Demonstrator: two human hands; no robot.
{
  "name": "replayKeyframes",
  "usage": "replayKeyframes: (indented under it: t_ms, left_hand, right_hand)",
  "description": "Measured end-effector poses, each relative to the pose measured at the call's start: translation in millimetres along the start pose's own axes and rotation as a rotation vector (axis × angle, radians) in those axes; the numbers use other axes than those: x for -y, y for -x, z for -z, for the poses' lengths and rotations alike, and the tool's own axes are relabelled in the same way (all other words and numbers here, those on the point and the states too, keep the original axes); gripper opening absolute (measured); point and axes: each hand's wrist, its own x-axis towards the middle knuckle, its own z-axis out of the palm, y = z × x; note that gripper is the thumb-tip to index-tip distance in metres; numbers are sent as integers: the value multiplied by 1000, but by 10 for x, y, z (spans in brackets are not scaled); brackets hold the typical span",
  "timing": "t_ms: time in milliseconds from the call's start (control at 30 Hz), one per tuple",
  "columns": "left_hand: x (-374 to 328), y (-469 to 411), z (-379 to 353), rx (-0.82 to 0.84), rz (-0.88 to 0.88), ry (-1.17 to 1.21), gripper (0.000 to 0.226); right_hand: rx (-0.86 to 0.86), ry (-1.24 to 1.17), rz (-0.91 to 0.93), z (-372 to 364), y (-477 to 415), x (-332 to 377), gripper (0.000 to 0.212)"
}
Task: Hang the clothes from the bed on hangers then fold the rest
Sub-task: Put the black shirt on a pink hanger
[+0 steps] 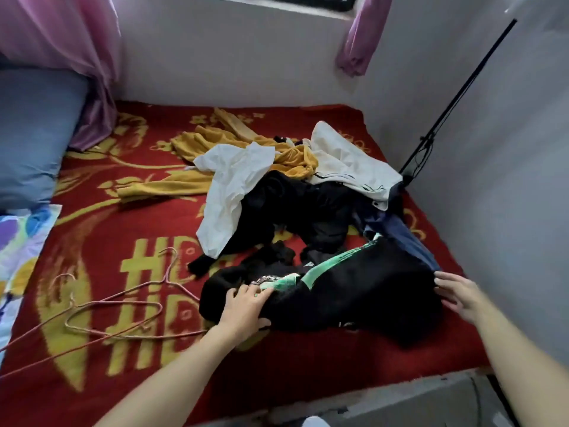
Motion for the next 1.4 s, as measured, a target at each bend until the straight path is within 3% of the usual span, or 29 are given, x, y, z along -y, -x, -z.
replayKeyframes:
  t_ms: [67, 200, 367, 600, 800, 1067, 1267, 1400]
  left_hand:
    - [51, 146, -369, 287, 40, -10, 77]
    - [130, 280, -703, 385, 120, -7, 73]
    - [219, 247, -801, 356, 211, -9, 67]
    - [257, 164, -976, 303, 335, 44, 64]
    - [401, 196, -1069, 205, 607, 224, 61]
    - [870, 684, -1103, 200, 870, 328, 58]
    - [1377, 1087, -1150, 154, 1029, 448, 56]
    - [1887, 1383, -1188, 152, 1096, 490, 55]
  right_hand:
    - [0, 91, -113, -236, -122, -374, 39]
    - [206, 281, -158, -783, -201, -682, 37]
    - [403, 521, -60, -1393, -368, -900, 40]
    - [349, 804, 124, -1954, -805, -1169, 38]
    - [443, 921, 173, -2281, -932, -1340, 39]
    - [548, 1105, 507, -3032, -430, -1332, 36]
    - [677, 1078, 815, -3825, 169, -1323, 33]
    - [760, 1151, 873, -4421, 529, -1422, 39]
